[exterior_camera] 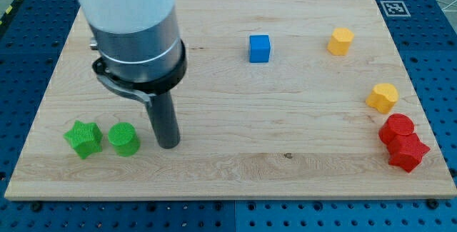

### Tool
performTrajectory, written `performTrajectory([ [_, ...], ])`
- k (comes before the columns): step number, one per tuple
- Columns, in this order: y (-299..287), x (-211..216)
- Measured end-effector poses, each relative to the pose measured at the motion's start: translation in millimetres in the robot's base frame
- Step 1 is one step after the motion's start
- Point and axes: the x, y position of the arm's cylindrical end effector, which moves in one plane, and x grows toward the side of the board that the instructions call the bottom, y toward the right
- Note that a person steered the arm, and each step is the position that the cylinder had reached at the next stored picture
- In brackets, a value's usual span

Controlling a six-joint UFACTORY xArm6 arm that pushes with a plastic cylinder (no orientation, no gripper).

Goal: Slide the yellow hexagon to the blue cube

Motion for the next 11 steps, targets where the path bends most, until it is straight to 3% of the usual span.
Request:
performTrajectory([
  [4, -36, 0],
  [7, 5, 0],
  [8, 56, -8],
  [10, 94, -35],
  [11, 152, -38],
])
